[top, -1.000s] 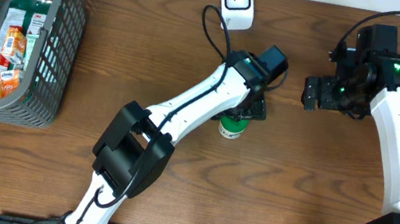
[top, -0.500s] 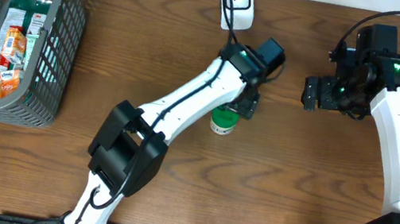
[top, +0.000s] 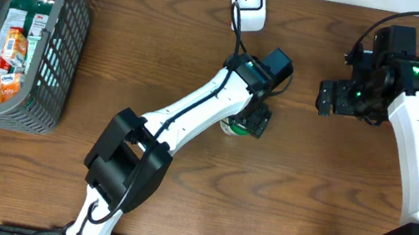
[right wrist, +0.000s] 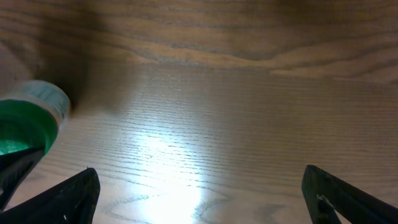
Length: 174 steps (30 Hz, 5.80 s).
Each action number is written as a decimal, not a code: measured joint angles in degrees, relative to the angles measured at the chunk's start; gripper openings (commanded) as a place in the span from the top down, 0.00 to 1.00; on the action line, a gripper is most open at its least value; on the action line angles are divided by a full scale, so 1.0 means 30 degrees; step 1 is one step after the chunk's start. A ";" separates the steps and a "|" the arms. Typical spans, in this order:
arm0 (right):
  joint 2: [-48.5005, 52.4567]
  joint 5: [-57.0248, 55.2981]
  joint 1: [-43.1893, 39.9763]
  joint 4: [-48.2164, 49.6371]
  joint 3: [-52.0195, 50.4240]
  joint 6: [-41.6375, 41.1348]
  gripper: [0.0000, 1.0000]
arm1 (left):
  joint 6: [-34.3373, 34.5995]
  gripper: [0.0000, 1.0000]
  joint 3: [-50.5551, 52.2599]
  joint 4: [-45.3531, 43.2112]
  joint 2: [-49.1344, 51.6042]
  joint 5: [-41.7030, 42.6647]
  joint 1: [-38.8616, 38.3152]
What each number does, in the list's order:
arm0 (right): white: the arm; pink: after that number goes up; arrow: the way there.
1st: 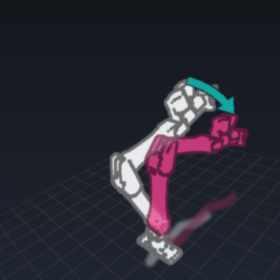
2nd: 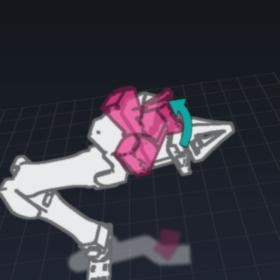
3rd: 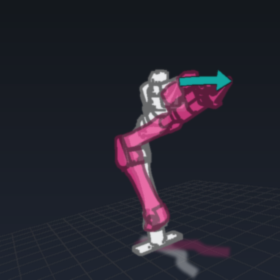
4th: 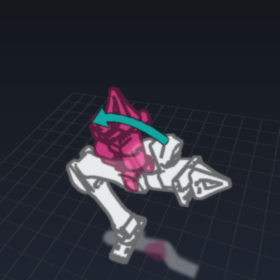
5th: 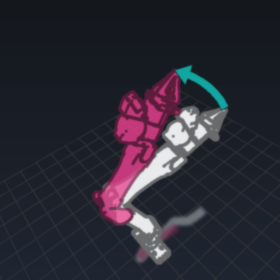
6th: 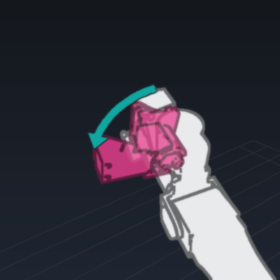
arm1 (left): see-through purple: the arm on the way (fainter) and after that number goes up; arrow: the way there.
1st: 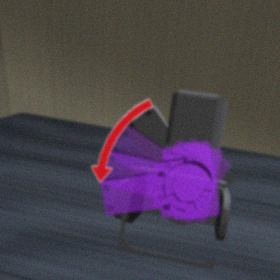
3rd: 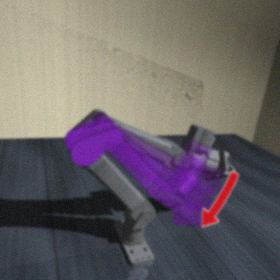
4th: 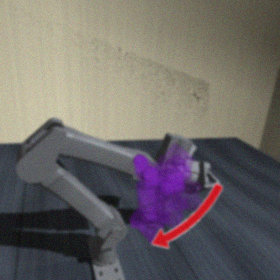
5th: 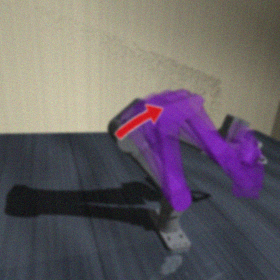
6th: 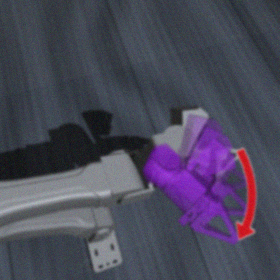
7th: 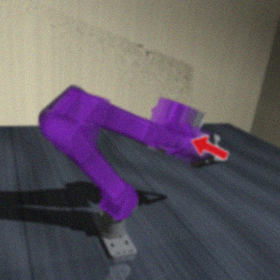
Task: Scan the item barcode
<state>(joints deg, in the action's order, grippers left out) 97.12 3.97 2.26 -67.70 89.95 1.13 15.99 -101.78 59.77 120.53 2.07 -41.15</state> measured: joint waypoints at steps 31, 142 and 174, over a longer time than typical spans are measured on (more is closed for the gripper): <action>0.0000 0.0000 0.0000 0.0000 0.0000 0.0000 0.01 | 0.0153 0.13 0.0379 -0.1508 -0.0175 0.0146 0.1552; 0.0000 0.0007 0.0000 0.0000 0.0000 0.0000 0.01 | 0.2652 0.41 0.0109 0.5093 0.0984 0.4313 -0.0423; 0.0000 0.0000 0.0000 0.0000 0.0000 0.0000 0.01 | 0.1661 0.41 -0.5187 0.7774 0.4896 0.2841 -0.0182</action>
<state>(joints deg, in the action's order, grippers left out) 97.12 3.97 2.26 -67.70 89.95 1.13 20.97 -117.34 83.09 135.22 10.59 -41.69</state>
